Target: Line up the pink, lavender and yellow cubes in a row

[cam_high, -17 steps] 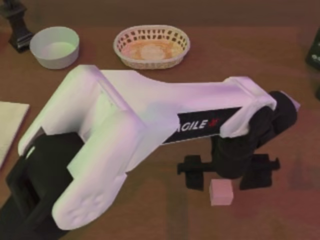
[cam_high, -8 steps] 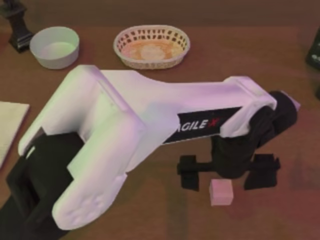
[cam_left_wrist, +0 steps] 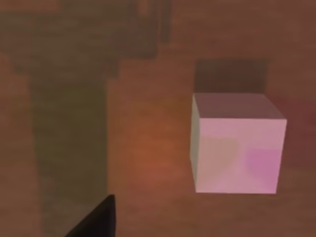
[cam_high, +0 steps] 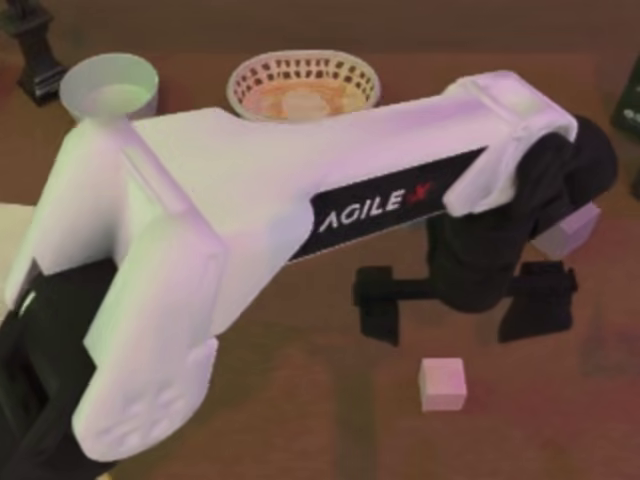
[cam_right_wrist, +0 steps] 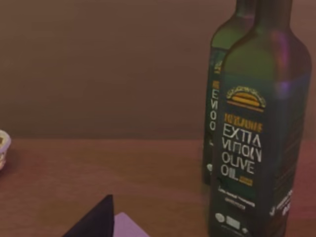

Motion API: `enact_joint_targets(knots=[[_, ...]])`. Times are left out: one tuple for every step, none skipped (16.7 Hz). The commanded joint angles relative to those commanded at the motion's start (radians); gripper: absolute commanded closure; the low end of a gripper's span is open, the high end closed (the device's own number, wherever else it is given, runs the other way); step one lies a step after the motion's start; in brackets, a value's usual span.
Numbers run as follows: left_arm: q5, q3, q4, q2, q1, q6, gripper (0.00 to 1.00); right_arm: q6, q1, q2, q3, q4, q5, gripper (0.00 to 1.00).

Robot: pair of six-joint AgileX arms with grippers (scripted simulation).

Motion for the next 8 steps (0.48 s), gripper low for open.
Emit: enact_joint_targets(knots=[[0.000, 0.003, -0.003, -0.002, 0.000, 0.000, 0.00, 0.000, 0.000, 0.000, 0.000, 0.000, 0.000, 0.00], [0.000, 0.003, -0.003, -0.002, 0.000, 0.000, 0.00, 0.000, 0.000, 0.000, 0.000, 0.000, 0.000, 0.00], [0.000, 0.003, -0.003, -0.002, 0.000, 0.000, 0.00, 0.000, 0.000, 0.000, 0.000, 0.000, 0.000, 0.00], [0.000, 0.001, 0.000, 0.002, -0.005, 0.000, 0.00, 0.000, 0.000, 0.000, 0.000, 0.000, 0.000, 0.00], [0.000, 0.001, 0.000, 0.002, -0.005, 0.000, 0.00, 0.000, 0.000, 0.000, 0.000, 0.000, 0.000, 0.00], [-0.001, -0.009, 0.006, -0.008, 0.000, 0.002, 0.00, -0.003, 0.001, 0.010, 0.010, -0.007, 0.000, 0.00], [-0.002, -0.028, 0.018, -0.028, 0.011, 0.006, 0.00, -0.008, 0.004, 0.028, 0.029, -0.019, -0.001, 0.00], [-0.003, -0.058, 0.036, -0.059, 0.027, 0.012, 0.00, -0.016, 0.007, 0.058, 0.059, -0.039, -0.001, 0.00]])
